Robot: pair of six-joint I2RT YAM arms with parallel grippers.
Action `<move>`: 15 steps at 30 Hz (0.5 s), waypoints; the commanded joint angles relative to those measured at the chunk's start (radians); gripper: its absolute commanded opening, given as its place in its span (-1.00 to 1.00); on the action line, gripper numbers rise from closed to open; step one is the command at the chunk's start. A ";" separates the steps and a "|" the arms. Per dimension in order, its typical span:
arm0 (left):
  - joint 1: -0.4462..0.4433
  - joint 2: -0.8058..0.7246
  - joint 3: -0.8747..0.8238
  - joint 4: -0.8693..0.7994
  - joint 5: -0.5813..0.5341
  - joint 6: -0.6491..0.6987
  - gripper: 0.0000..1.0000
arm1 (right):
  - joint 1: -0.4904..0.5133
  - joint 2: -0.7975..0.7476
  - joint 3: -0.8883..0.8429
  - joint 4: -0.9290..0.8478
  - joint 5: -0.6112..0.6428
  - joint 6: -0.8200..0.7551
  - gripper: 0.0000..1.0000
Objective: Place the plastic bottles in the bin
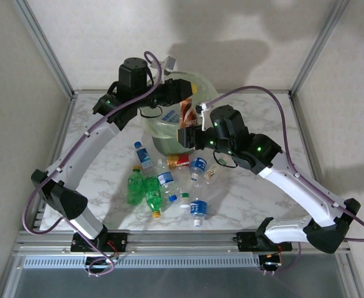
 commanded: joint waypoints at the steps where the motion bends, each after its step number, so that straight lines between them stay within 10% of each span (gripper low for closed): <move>1: 0.004 -0.032 -0.013 0.018 -0.016 -0.013 -0.44 | 0.013 -0.012 0.027 0.050 0.025 -0.004 0.12; 15: 0.130 -0.019 0.019 0.193 -0.270 -0.163 -0.98 | 0.014 -0.102 -0.011 0.018 0.239 0.041 0.97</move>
